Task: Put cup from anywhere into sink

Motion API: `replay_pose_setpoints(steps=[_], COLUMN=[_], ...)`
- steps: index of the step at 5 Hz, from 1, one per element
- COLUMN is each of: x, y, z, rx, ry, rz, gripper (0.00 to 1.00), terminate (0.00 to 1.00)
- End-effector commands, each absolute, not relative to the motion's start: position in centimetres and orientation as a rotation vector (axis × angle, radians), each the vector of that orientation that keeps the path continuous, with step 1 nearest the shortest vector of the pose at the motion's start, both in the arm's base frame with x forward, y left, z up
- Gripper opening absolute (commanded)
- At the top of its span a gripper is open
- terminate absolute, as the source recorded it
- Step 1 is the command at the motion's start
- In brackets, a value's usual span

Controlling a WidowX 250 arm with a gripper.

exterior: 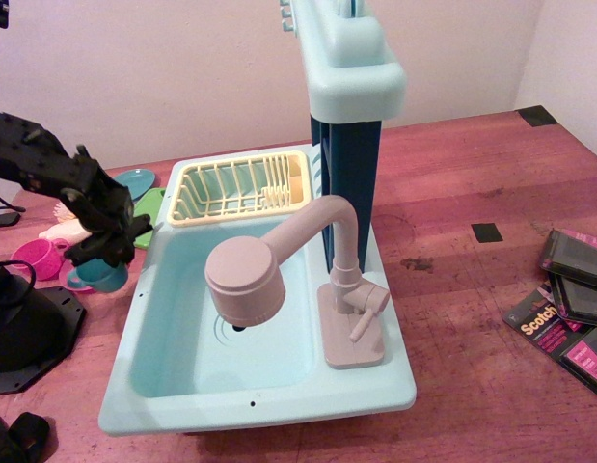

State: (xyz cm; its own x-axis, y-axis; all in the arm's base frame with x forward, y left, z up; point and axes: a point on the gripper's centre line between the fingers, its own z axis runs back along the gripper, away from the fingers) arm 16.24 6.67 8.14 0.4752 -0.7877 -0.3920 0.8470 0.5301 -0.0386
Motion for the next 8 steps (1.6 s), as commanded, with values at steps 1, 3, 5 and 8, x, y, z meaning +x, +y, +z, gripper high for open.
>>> replay_pose_setpoints(steps=[1, 3, 5, 8], x=[16.9, 20.8, 28.0, 25.5], y=[8.7, 12.4, 11.2, 4.8], z=[11.9, 18.4, 19.8, 12.8], rx=[0.221, 0.316, 0.397, 0.233], ry=[0.381, 0.422, 0.348, 0.330], rz=[-1.021, -1.106, -1.274, -1.427], gripper=[0.00, 0.00, 0.00, 0.00], terminate=[0.00, 0.00, 0.00, 0.00])
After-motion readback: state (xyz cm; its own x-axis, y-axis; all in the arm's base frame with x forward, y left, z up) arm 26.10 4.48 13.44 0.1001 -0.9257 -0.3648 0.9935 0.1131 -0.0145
